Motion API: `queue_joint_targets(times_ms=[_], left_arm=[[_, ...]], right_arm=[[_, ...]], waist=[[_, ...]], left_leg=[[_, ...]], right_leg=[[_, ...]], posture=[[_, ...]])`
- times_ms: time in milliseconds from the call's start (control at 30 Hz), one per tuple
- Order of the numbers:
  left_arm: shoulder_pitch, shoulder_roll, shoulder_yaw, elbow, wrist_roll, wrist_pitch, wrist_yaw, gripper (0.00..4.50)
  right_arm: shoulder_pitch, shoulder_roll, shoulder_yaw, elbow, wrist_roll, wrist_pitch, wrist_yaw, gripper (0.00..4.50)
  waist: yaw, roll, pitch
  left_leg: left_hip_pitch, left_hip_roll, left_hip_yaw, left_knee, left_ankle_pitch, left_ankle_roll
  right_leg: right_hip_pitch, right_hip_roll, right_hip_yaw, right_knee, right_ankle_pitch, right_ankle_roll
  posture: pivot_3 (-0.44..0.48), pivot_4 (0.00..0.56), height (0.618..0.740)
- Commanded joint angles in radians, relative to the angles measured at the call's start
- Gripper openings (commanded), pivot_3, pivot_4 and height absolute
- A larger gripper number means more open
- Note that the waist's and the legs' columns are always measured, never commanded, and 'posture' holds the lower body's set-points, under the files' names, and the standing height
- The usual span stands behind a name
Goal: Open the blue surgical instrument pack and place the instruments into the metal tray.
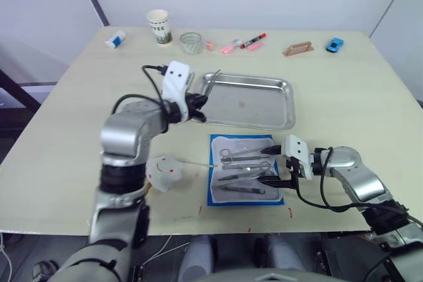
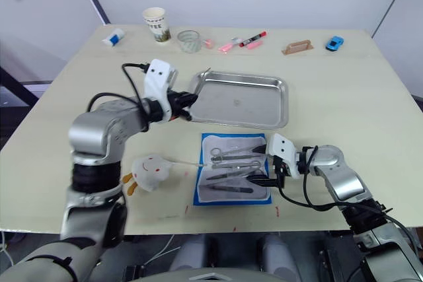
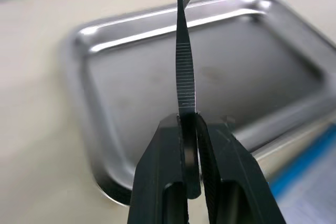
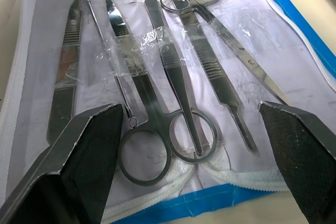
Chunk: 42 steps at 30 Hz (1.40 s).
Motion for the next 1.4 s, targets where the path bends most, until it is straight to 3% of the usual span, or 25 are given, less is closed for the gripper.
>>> queue_joint_targets(times_ms=[33, 200, 467, 867, 1400], left_arm=[[-0.045, -0.065, 0.035, 0.071, 0.038, -0.004, 0.127, 0.04], [-0.113, -0.116, 0.031, 0.269, 0.08, -0.084, 0.231, 0.04], [-0.205, -0.154, 0.043, 0.484, 0.083, -0.152, 0.293, 0.04], [-0.245, -0.157, 0.021, 0.608, 0.093, -0.2, 0.3, 0.04], [-0.25, -0.159, 0.02, 0.633, 0.094, -0.203, 0.313, 0.04]], right_arm=[[0.037, -0.017, 0.043, 0.053, -0.039, 0.045, 0.018, 4.5], [0.033, -0.022, 0.045, 0.053, -0.041, 0.044, 0.021, 4.5], [0.036, -0.022, 0.041, 0.047, -0.038, 0.049, 0.017, 4.5], [0.043, -0.022, 0.036, 0.041, -0.038, 0.052, 0.011, 4.5], [0.053, -0.024, 0.035, 0.031, -0.035, 0.055, 0.007, 4.5]], waist=[[0.0, 0.0, 0.0], [0.001, 0.0, 0.0], [0.0, 0.0, 0.0], [0.001, 0.0, 0.0], [0.001, 0.0, 0.0]], left_leg=[[0.0, 0.0, 0.0, 0.0, 0.0, 0.0], [0.0, 0.0, 0.0, 0.0, 0.001, -0.001], [0.0, -0.001, 0.0, 0.0, 0.001, -0.001], [-0.001, -0.001, 0.0, 0.0, 0.002, -0.003], [-0.001, -0.001, -0.001, 0.0, 0.002, -0.004]], right_leg=[[0.0, 0.0, 0.0, 0.0, 0.0, 0.0], [0.0, 0.0, 0.0, 0.0, 0.0, 0.0], [0.0, 0.0, 0.0, 0.0, 0.0, 0.0], [0.0, 0.0, -0.001, 0.0, 0.0, 0.0], [0.0, 0.0, -0.001, 0.0, 0.0, 0.0]], posture=[[0.0, 0.15, 0.74], [0.0, 0.15, 0.74], [0.0, 0.15, 0.74], [0.0, 0.15, 0.74], [0.0, 0.15, 0.74]])
